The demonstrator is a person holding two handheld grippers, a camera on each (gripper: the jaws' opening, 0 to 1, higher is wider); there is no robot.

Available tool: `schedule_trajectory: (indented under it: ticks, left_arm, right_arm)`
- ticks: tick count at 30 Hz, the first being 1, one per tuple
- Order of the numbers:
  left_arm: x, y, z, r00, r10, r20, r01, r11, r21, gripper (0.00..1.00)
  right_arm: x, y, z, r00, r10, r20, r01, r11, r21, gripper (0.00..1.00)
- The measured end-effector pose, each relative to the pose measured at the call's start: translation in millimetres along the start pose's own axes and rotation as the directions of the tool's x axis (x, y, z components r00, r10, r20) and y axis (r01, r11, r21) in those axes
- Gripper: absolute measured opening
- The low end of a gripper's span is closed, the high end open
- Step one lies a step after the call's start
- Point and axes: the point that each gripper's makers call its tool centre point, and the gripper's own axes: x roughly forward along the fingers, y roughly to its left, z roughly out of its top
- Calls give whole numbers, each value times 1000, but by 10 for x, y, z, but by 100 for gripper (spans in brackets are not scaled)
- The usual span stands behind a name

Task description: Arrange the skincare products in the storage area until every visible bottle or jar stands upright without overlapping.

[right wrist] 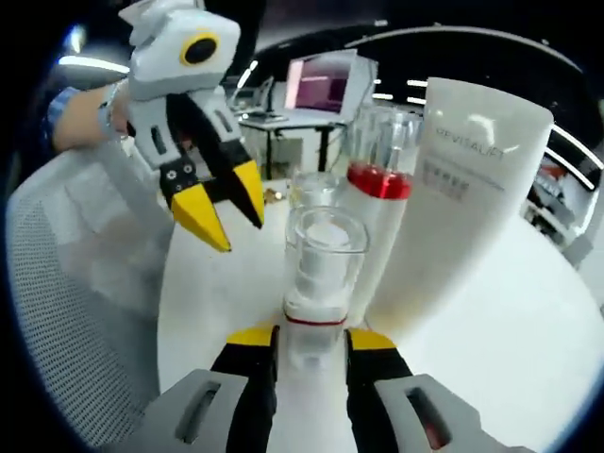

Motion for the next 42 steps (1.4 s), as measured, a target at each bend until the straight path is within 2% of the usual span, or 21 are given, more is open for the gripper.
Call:
schedule_trajectory:
  ticks: [2, 4, 5, 8, 10, 11, 12, 14, 20, 26, 42]
  left_arm:
    - [53, 50, 83, 1000, 1, 14, 0, 1000, -14, 16]
    - [128, 3, 50, 998, -55, -3, 55, 992, -112, 15]
    - [150, -1, 26, 998, -64, -14, 61, 988, -142, 15]
    - [199, 1, 108, 995, -67, 80, 75, 992, -97, 15]
    - [224, 9, 45, 993, -73, 88, 84, 989, -120, 16]
    - [232, 9, 33, 993, -76, 85, 87, 988, -127, 16]
    - [256, 3, -30, 995, -89, 45, 94, 987, -131, 15]
    - [255, 36, 7, 996, -63, 63, 69, 993, -99, 14]
    - [261, 23, 102, 994, -49, 96, 57, 996, -76, 14]
    - [300, 18, 60, 997, -37, 72, 41, 998, -55, 13]
    - [372, -56, 95, 996, -44, 80, 48, 997, -55, 11]
  right_arm:
    - [-22, -16, -12, 1000, -13, -7, 13, 1000, 24, 26]
    - [-51, -45, -39, 999, -30, -23, 31, 999, 17, 25]
    - [-81, -81, -66, 998, -51, -40, 51, 999, 4, 24]
    - [-137, -104, -85, 996, -67, -58, 70, 997, 41, 23]
    - [-159, -87, -68, 996, -62, -57, 66, 996, 58, 22]
    - [-160, -80, -65, 996, -63, -58, 67, 996, 60, 22]
    - [-160, -67, -61, 996, -67, -62, 71, 996, 53, 21]
    - [-154, -51, -49, 995, -73, -72, 77, 996, 41, 18]
    - [-130, -88, -24, 991, -104, -90, 106, 994, 24, 13]
    - [-128, -122, -29, 988, -119, -94, 120, 993, 11, 10]
    - [-154, -137, -47, 987, -126, -97, 126, 992, -7, 7]
